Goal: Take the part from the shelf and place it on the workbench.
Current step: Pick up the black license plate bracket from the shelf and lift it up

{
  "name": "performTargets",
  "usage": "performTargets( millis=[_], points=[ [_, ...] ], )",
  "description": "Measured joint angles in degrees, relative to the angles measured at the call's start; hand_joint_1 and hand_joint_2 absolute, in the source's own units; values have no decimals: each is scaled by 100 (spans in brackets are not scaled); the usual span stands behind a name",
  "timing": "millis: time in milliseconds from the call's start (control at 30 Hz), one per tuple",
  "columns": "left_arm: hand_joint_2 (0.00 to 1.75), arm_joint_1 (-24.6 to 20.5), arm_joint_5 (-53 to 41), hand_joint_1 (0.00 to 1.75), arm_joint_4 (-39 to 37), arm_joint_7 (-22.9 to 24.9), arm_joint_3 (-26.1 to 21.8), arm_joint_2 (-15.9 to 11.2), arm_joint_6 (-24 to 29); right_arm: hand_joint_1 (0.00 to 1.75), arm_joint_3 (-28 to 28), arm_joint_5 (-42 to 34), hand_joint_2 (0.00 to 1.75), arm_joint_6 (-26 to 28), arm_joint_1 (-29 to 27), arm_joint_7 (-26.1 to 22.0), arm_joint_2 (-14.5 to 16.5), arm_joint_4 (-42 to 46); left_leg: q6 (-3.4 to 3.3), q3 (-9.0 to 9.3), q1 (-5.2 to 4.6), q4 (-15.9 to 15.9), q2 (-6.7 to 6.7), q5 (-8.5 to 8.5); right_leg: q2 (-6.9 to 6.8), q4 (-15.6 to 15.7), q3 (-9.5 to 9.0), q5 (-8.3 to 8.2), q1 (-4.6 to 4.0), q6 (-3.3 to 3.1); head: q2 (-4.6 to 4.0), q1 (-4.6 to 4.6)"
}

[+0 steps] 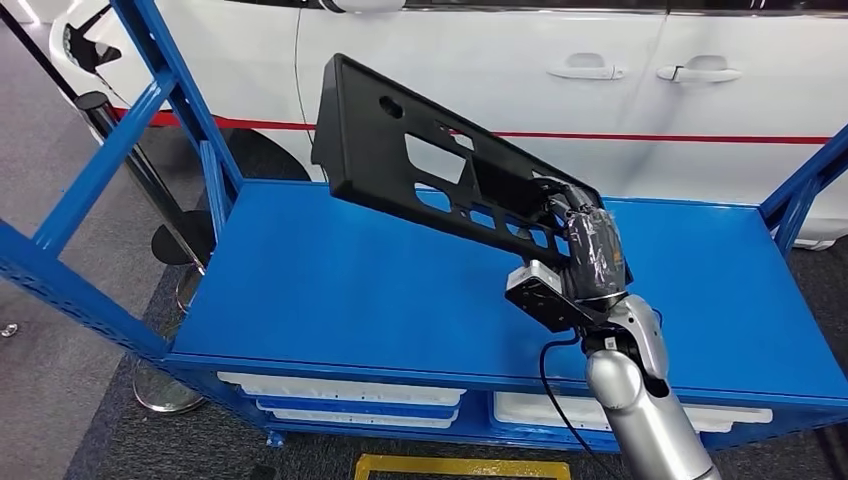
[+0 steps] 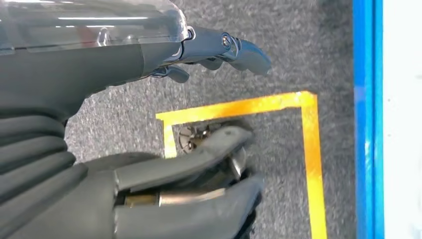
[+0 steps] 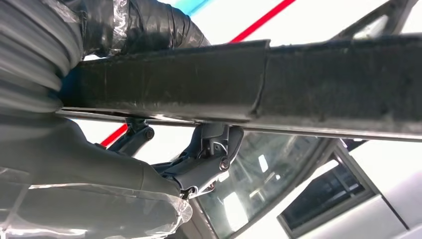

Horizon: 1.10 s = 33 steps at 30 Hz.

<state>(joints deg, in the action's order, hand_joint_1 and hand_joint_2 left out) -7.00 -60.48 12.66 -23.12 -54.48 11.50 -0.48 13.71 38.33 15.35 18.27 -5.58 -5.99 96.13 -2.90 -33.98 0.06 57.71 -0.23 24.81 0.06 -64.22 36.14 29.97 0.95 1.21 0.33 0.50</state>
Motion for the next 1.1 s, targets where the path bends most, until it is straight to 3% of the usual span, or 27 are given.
performTargets(
  millis=[67, 100, 133, 167, 200, 267, 300, 400, 467, 567, 633, 667, 767, 833, 967, 1100],
  points=[
    [175, -7, 20, 0, 0, -12, -2, -1, -11, 175, -37, -33, 175, 11, -41, -11, -22, 19, -45, 2, -20, -1, 5, 5, 3, -690, 352, 312, -4, 15, 0, 0],
    [175, -6, 31, 0, 0, -25, -4, -1, -6, 175, -63, -79, 175, 26, -77, -24, -32, 23, -52, 1, -29, 8, 4, 13, 2, -945, 487, 374, -3, 23, 0, -1],
    [175, -4, 38, 0, 0, -41, -5, -2, 13, 175, -96, -154, 175, 45, -115, -45, -43, 33, -56, 0, -33, 24, -1, 25, 1, -1006, 531, 324, -1, 29, 0, 0],
    [175, -1, 40, 0, 0, -60, -7, -1, 42, 175, -144, -261, 175, 65, -148, -75, -55, 53, -52, 0, -33, 49, -7, 41, -1, -861, 473, 175, 4, 33, 0, -1],
    [175, 1, 39, 0, 0, -77, -8, 1, 75, 175, -208, -399, 175, 80, -170, -112, -70, 90, -41, 0, -33, 83, -15, 65, -3, -542, 323, -33, 12, 35, 0, -1],
    [175, -1, 66, 0, 0, -115, -10, 3, 89, 175, -384, -779, 175, 87, -198, -221, -95, 200, 6, -24, -51, 173, -30, 123, -1, 83, 29, -282, 12, 13, 0, 1],
    [175, -6, 98, 0, 0, -141, -19, 3, 62, 175, -492, -1011, 175, 87, -231, -291, -102, 274, 31, -39, -58, 208, -35, 144, 3, 254, -44, -316, 5, -8, 0, 2],
    [175, -7, 198, 0, 0, -235, -68, 1, -104, 175, -793, -1567, 175, 109, -435, -503, -104, 517, 93, -57, -57, 226, -37, 169, 15, 326, -62, -306, -14, -93, 0, 2],
    [175, -1, 174, 0, 0, -361, -88, -1, -169, 175, -931, -1733, 175, 125, -573, -609, -103, 658, 155, -114, -44, 385, -27, 303, 15, 362, -88, -323, 4, -154, 0, 2],
    [175, 1, 58, 0, 0, -742, -50, -1, -60, 175, -1150, -1914, 175, 132, -814, -728, -102, 828, 234, -539, -5, 1323, -15, 770, -5, 384, -112, -320, 7, -202, 0, 3],
    [175, 9, 29, 0, 0, -843, -8, 0, -32, 175, -1317, -2032, 175, 104, -973, -782, -100, 886, 244, -752, 10, 1721, -14, 836, -16, 383, -117, -313, -5, -212, 0, 3],
    [175, 14, 28, 0, 0, -847, 4, 0, -52, 175, -1387, -2068, 175, 92, -1030, -803, -98, 898, 230, -715, 11, 1616, -14, 712, -13, 383, -122, -311, -8, -213, 0, 3],
    [175, 9, 36, 0, 0, -905, 21, -5, -193, 175, -1540, -2138, 175, 75, -1115, -863, -78, 924, 125, -235, -21, 564, -14, 192, 10, 388, -138, -307, -16, -200, 0, 3],
    [175, -3, 44, 0, 0, -942, 28, -13, -261, 175, -1601, -2168, 175, 47, -1147, -884, -63, 928, 69, -62, -66, 196, -17, 125, 19, 404, -134, -314, -8, -151, 0, 3],
    [175, 7, 55, 0, 0, -962, 34, -16, -314, 175, -1647, -2179, 175, -1, -1192, -890, -53, 929, -21, 31, -63, -15, -15, 28, 13, 335, -100, -250, 3, -35, 0, 1],
    [175, 1, 65, 0, 0, -951, 38, -15, -337, 175, -1694, -2175, 175, -3, -1224, -899, -48, 927, -74, 70, -54, -94, -3, -17, 8, -788, 418, 328, 3, 4, 0, 0]
  ],
)
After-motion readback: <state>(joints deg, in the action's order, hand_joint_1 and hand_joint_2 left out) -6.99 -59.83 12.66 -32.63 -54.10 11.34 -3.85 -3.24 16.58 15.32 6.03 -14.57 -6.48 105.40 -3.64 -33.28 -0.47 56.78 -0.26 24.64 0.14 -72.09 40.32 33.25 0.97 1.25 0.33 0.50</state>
